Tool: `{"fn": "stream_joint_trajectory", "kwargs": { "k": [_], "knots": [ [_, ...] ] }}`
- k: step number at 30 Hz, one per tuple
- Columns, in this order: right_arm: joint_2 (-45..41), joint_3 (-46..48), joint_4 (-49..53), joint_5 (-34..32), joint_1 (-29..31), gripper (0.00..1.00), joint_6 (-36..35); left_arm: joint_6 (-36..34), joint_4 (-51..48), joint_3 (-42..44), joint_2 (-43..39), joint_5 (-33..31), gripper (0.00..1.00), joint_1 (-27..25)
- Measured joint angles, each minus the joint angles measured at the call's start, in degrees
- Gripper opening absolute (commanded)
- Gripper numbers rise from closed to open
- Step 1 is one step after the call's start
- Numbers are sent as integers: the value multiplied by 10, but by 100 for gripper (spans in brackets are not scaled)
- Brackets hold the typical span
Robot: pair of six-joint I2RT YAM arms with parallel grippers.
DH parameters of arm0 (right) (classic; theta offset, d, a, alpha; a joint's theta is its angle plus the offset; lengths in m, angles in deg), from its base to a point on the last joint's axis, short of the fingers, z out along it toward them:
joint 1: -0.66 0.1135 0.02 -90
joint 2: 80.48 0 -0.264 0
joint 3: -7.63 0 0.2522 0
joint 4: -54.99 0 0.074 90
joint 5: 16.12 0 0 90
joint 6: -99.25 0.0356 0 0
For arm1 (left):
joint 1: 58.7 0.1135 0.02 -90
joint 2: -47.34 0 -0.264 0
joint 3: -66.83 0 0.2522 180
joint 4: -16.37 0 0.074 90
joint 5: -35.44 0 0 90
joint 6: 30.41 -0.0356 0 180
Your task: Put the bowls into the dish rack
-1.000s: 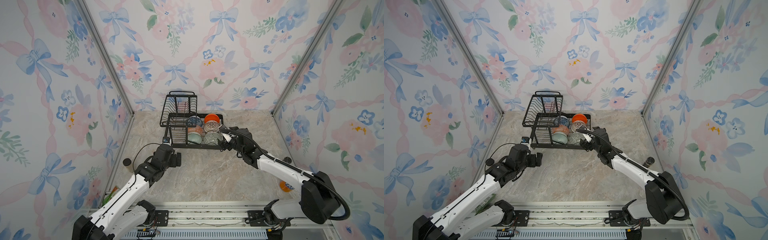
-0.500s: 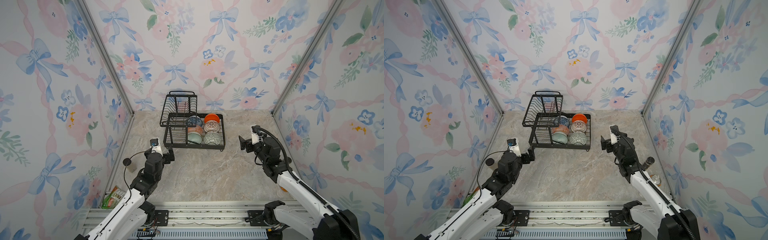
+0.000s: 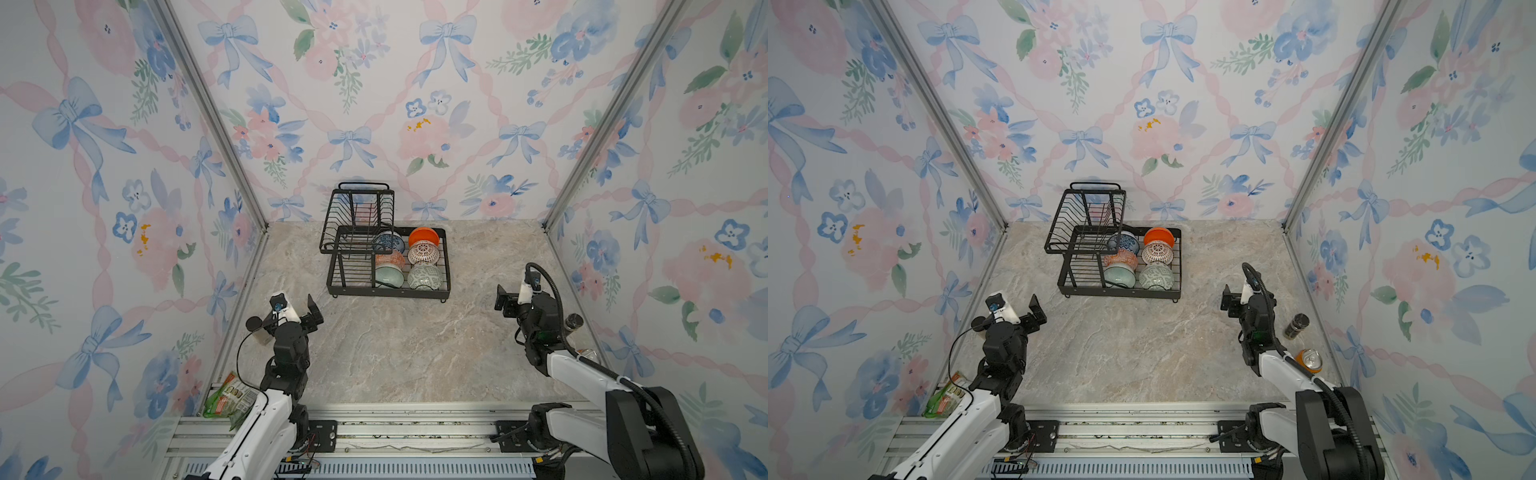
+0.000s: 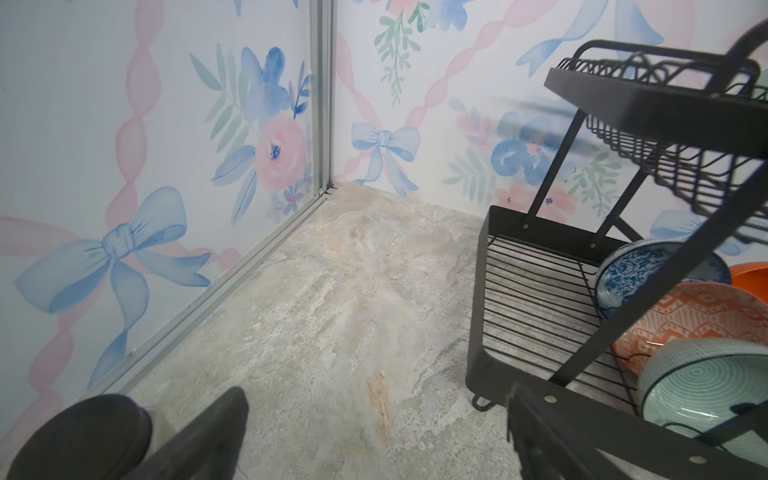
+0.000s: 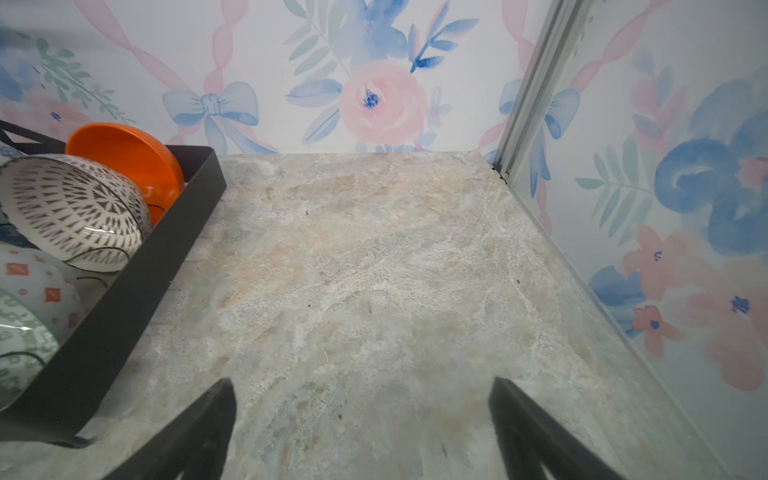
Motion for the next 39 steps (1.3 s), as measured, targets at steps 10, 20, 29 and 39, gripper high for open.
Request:
{"fn": "stream_joint_trajectory", "kwargs": {
  "k": [10,20,29,39],
  "knots": [
    [152,15,-148,-13,-7,97,-2,-21,146,-5,218,48,98,43],
    [185,-24,-138,38,-22,97,-11,-55,283,-47,375,97,98,59],
    [185,-24,-136,43,-23,97,-11,-110,366,-55,462,150,98,42],
    [185,-24,-136,43,-23,97,-11,-120,389,-55,462,159,98,42]
  ]
}}
